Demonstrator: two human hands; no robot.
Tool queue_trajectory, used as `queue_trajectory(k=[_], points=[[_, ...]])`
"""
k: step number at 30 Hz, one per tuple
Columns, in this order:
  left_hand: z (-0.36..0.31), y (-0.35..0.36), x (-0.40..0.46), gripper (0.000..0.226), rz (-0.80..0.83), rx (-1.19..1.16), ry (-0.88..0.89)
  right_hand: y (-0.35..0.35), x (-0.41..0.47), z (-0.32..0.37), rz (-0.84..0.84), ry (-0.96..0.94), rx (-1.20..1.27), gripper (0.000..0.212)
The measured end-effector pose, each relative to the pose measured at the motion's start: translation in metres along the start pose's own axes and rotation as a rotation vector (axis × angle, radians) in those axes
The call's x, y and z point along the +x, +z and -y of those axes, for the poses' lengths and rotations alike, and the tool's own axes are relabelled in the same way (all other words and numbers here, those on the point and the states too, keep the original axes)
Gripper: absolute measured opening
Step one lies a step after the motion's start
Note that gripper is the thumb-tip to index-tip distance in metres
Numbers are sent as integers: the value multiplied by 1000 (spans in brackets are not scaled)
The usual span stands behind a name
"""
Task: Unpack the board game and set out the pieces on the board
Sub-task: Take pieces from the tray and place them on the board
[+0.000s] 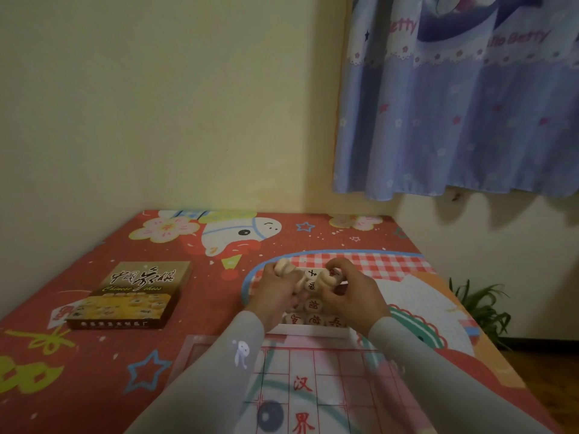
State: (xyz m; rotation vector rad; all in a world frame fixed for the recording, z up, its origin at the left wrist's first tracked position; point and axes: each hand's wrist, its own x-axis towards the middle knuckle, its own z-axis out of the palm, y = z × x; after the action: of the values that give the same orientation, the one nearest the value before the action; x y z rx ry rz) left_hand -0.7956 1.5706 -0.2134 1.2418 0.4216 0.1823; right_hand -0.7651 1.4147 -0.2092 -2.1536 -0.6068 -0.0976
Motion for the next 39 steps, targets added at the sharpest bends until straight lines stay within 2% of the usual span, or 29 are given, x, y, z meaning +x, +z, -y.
queue_trajectory(k=[2, 4, 8, 11, 17, 21, 23, 27, 31, 36, 39], points=[[-4, -3, 0, 12, 21, -338, -106, -2, 0, 5, -6, 5, 43, 25], [-6, -6, -1, 8, 45, -481, -176, -5, -1, 10, 5, 7, 74, 28], [-14, -8, -12, 41, 92, -597, -299, -8, -7, 23, 38, 1, 97, 33], [-16, -9, -19, 50, 91, -535, -320, -12, -13, 34, 55, -30, 117, 33], [-15, -11, -35, 29, 80, -388, -311, -17, -26, 59, 116, -97, 114, 35], [-17, -9, -59, 21, 44, -226, -311, -20, -36, 76, 194, -136, 0, 31], [-20, -8, -74, 25, 47, -181, -322, -19, -40, 84, 253, -151, -84, 32], [-22, -6, -100, 39, 12, -189, -355, -16, -51, 95, 316, -112, -130, 33], [-17, -8, -123, 42, 4, -181, -375, -12, -71, 100, 355, -169, -134, 17], [-9, -15, -139, 39, 1, -268, -412, 1, -93, 98, 348, -180, -244, 29], [0, -18, -147, 46, -25, -283, -413, 8, -108, 98, 289, -172, -190, 29]])
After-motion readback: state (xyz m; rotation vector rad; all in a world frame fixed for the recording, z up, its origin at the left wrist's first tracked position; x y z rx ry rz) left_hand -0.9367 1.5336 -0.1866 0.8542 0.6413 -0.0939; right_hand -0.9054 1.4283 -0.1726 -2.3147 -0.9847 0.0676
